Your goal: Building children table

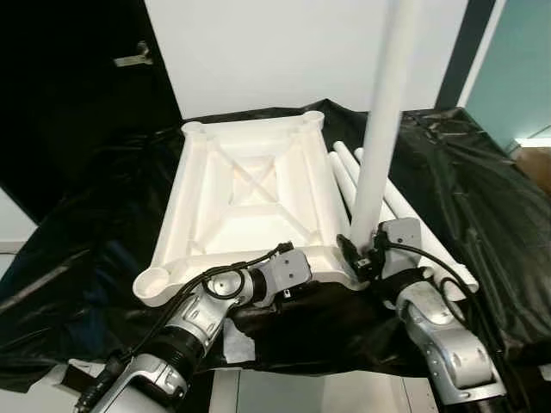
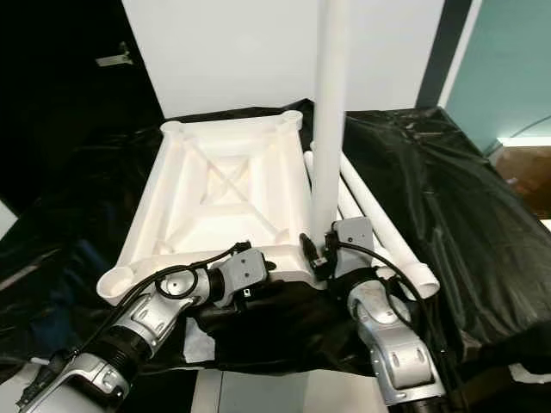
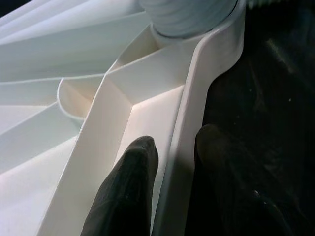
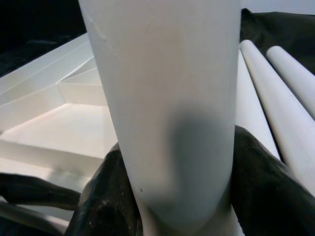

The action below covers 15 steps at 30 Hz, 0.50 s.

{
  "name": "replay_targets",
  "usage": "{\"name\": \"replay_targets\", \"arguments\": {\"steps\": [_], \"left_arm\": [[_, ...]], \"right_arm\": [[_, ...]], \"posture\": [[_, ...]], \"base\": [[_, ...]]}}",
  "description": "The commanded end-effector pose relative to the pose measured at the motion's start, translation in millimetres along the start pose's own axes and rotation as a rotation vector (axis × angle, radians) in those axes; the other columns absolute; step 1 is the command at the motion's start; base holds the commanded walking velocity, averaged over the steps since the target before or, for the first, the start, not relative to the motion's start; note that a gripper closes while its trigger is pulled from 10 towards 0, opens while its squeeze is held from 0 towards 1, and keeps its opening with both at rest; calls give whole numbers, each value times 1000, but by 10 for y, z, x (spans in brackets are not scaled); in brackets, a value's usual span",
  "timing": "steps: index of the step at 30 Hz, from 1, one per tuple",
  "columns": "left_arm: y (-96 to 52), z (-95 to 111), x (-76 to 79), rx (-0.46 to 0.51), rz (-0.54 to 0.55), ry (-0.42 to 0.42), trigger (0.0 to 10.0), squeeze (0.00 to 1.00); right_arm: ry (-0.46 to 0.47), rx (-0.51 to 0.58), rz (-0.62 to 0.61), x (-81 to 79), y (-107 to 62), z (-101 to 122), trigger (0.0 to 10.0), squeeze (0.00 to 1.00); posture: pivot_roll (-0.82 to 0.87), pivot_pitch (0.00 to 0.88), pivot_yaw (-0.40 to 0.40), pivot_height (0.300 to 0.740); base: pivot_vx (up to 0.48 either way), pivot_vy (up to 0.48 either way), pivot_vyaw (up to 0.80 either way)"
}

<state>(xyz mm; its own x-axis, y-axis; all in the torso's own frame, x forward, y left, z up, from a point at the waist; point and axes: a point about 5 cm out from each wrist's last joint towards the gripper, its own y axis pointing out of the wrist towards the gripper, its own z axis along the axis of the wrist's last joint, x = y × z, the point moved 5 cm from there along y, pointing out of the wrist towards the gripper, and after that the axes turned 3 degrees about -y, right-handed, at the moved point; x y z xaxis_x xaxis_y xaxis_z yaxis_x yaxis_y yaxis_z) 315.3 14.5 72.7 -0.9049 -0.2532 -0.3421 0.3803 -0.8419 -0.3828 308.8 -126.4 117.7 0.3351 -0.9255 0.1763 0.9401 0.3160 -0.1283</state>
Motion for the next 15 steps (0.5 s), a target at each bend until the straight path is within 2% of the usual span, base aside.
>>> {"name": "replay_targets", "arguments": {"steps": [1, 3, 4, 5, 6, 12, 15], "left_arm": [[2, -71, 50, -22, -18, -1, 10000, 0], [3, -70, 49, -21, -17, -2, 10000, 0], [2, -70, 48, -20, -16, -3, 10000, 0], [2, -70, 48, -20, -16, -3, 10000, 0], [1, -71, 48, -20, -15, -4, 10000, 0], [-6, -79, 50, -23, -19, -4, 10000, 0], [-5, -77, 49, -23, -20, -2, 10000, 0]], "right_arm": [[0, -316, -26, 60, -170, -736, 0, 0], [3, -315, -23, 37, -178, -745, 0, 0], [8, -305, -18, -5, -182, -741, 4706, 0], [8, -305, -18, -5, -182, -741, 4706, 0], [12, -291, -18, -48, -186, -738, 10000, 0], [14, -240, -43, -111, -194, -711, 10000, 0], [-16, -170, -55, -90, -172, -588, 10000, 0]], "posture": [[-104, 24, 72, 740], [-104, 24, 72, 740], [-101, 24, 70, 740], [-101, 24, 70, 740], [-101, 24, 70, 740], [-106, 25, 77, 740], [-107, 25, 78, 740]], "base": [[0, 0, 0], [0, 0, 0], [0, 0, 0], [0, 0, 0], [0, 0, 0], [0, 0, 0], [0, 0, 0]]}}
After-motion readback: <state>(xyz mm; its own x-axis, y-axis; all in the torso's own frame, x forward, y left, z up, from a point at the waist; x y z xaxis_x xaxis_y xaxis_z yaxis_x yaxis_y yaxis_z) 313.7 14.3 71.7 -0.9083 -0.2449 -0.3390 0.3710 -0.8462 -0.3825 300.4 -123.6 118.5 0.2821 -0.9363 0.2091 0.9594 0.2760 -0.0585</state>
